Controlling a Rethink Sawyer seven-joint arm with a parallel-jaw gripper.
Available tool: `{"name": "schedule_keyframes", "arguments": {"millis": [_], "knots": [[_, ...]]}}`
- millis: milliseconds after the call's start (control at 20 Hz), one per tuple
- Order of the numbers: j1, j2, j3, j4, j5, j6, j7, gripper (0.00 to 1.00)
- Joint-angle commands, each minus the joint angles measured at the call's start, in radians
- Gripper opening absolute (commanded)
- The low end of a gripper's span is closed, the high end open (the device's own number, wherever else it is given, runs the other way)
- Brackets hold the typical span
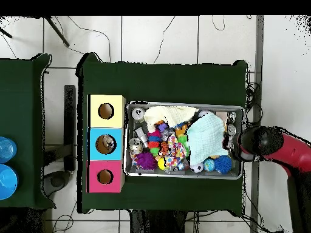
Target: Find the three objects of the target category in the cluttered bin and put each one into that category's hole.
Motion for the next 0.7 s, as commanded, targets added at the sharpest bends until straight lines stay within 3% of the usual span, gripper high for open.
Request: {"name": "schedule_keyframes", "arguments": {"millis": [50,700], "knots": [[0.027,0.059,0.071,0.034,-0.066,-0.028,-0.184,0.0],[0.101,-0.062,0.05,0.092,0.013,0.082,-0.085,0.0]]}}
